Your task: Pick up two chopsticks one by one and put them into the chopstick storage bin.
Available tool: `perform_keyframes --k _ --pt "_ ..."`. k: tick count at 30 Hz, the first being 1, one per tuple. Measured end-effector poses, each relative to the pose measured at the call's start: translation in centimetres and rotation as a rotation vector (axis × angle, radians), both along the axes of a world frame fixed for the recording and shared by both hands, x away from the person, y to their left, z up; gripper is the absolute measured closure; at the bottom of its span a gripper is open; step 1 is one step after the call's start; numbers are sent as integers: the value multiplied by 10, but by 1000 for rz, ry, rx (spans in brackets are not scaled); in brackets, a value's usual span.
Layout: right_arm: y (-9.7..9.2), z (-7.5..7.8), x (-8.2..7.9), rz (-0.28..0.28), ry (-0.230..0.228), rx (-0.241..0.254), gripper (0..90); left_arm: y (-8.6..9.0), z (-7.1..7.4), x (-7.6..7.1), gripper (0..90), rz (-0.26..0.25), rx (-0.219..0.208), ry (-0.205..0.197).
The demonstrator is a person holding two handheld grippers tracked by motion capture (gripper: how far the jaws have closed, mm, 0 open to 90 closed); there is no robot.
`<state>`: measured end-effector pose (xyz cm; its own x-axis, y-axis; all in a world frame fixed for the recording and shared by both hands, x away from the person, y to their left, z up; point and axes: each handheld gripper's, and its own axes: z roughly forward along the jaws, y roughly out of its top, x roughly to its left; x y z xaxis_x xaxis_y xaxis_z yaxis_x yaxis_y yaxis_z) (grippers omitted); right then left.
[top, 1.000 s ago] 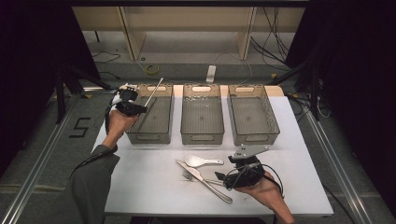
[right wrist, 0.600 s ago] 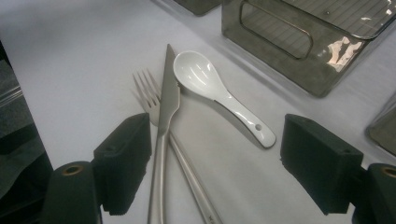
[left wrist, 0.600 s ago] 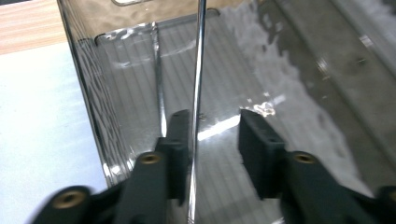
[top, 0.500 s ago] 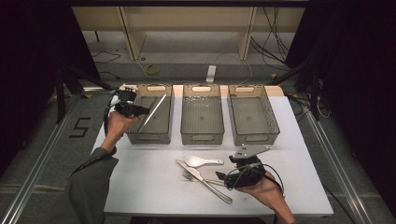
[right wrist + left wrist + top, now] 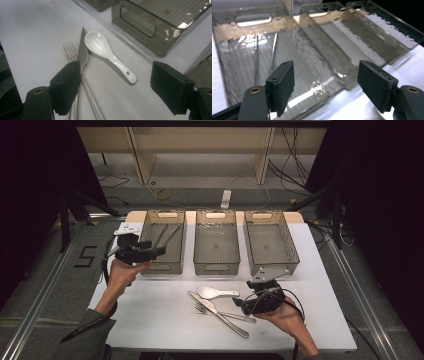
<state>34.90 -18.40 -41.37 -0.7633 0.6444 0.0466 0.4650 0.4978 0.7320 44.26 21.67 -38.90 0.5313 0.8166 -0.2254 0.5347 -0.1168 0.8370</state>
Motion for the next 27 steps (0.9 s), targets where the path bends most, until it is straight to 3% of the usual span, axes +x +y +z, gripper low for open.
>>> perform_keyframes --k 4,9,18,27 --pt "1 -1 6 -5 0 -12 258 -7 -4 -16 250 -22 -28 -36" --pt "2 -2 9 1 2 -22 259 -14 -8 -27 223 -81 -26 -24" --pt "10 -4 19 22 0 -52 261 -15 -18 -43 205 -122 -44 -50" --pt "20 -13 30 57 18 -116 264 -15 -18 -60 193 -134 -56 -77"
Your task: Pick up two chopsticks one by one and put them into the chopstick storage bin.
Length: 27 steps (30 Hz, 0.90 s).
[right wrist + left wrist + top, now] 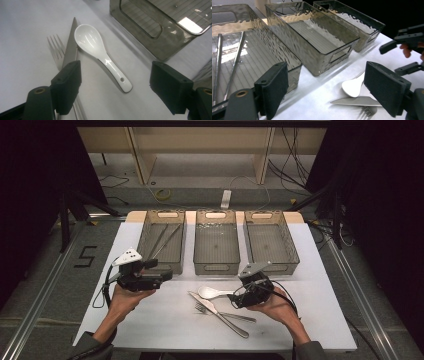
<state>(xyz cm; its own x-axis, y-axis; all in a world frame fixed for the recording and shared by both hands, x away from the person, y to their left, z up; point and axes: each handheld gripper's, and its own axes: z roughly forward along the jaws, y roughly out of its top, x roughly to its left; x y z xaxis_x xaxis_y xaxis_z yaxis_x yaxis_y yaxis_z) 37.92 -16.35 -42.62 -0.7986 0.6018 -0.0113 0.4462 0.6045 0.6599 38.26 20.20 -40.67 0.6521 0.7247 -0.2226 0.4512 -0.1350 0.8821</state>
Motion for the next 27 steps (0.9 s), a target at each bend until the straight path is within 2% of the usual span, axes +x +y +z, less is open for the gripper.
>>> perform_keyframes --k 6,15,27 --pt "6 -3 4 13 1 -29 266 -1 -1 -7 185 -22 0 -10" --pt "23 -10 11 48 8 -87 270 -1 -1 -17 180 -27 -3 -22" --pt "36 -18 20 73 23 -117 275 0 -2 -21 162 -41 -9 -27"
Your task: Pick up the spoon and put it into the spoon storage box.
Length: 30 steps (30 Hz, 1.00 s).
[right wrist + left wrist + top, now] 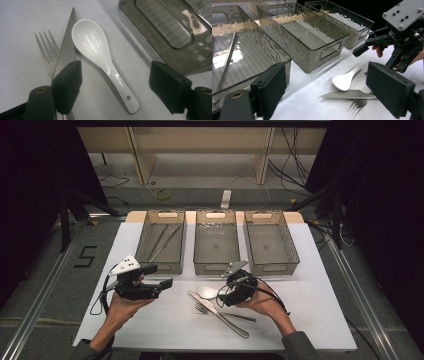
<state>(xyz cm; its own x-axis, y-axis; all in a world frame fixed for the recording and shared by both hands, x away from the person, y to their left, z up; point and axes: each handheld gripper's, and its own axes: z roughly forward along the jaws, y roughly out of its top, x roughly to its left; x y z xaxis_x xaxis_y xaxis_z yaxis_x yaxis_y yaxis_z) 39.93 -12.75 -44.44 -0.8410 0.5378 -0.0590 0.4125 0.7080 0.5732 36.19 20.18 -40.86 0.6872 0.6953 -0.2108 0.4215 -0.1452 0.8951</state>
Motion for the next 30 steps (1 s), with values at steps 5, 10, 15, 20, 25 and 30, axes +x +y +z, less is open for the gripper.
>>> perform_keyframes --k 5,10,15,20,25,30 --pt "2 -4 3 3 6 -9 278 -2 -1 -1 160 -3 9 -3" --pt "4 -8 8 12 16 -15 293 -1 -1 -3 159 9 3 -14" --pt "6 -14 13 28 23 -41 317 -4 0 -5 159 -3 16 -25" --pt "8 -17 16 43 35 -49 347 -4 -2 -5 159 -6 24 -23" --pt "12 -22 17 70 50 -69 395 -5 -1 -4 159 -16 24 -21" --pt "15 -25 16 88 52 -93 454 -6 0 -6 159 -19 19 -28"
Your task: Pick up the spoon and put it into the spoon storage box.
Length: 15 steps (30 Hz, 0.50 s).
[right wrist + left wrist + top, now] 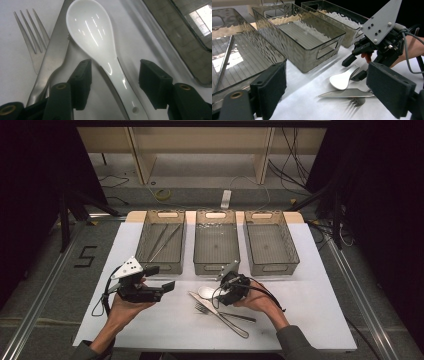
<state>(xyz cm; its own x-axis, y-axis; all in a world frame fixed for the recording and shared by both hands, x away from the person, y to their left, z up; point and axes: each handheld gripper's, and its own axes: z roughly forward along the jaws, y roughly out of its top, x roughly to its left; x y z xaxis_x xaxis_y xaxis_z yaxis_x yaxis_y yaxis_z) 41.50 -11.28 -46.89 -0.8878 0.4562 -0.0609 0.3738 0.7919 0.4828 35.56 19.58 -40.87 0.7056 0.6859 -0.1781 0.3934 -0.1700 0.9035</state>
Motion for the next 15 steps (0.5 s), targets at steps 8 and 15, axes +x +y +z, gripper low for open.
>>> perform_keyframes --k 8,15 --pt "2 -1 0 -4 27 -6 550 -3 0 1 159 -18 10 2" --pt "1 0 1 -11 51 -4 599 -4 0 0 160 -20 10 -1"
